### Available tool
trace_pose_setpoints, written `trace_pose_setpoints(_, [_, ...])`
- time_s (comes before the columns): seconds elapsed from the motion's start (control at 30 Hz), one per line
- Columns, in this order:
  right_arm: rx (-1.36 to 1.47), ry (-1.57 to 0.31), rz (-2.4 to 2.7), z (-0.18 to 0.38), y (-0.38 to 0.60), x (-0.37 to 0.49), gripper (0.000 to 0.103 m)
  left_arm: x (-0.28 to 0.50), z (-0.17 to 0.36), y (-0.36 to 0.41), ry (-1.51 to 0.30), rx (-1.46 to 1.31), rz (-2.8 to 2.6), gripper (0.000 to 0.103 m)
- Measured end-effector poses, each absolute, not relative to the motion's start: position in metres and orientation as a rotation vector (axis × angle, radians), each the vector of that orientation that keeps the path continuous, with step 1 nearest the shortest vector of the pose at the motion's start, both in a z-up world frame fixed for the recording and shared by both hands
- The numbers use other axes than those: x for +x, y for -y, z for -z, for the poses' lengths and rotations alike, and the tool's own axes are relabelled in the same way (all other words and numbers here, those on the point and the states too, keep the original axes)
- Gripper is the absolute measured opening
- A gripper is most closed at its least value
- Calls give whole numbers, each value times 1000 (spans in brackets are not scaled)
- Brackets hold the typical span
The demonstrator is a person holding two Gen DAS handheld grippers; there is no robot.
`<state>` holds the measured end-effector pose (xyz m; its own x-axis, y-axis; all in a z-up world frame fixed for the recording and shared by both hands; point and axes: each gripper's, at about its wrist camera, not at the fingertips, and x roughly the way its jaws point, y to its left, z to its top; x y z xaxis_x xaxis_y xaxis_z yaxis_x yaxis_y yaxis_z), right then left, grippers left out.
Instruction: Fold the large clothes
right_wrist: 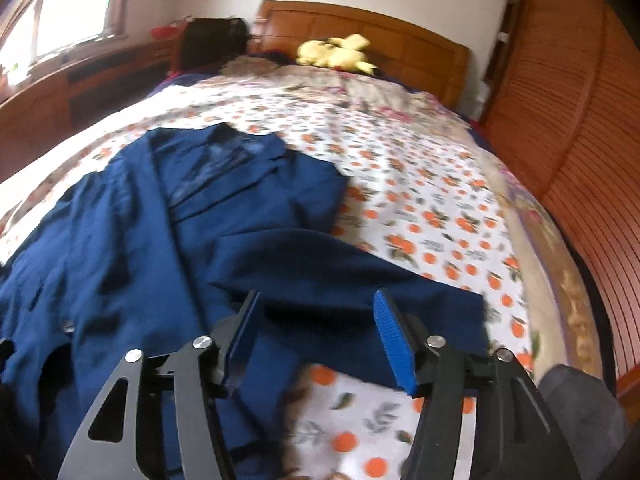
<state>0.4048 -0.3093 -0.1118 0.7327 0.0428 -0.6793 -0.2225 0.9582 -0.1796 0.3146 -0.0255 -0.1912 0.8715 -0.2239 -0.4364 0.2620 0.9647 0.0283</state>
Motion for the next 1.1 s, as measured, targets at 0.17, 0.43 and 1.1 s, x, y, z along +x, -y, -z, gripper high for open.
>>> trace_pose_setpoints(0.17, [-220, -831, -92, 142, 339, 421, 56, 314, 192, 25, -448, 86, 255, 100])
trace_pose_setpoints(0.43, [-186, -949, -51, 191, 361, 431, 56, 314, 195, 26, -451, 87, 255, 100])
trace_pose_setpoints(1.1, [-214, -752, 96, 149, 358, 433, 1, 311, 190, 21, -456, 75, 264, 100])
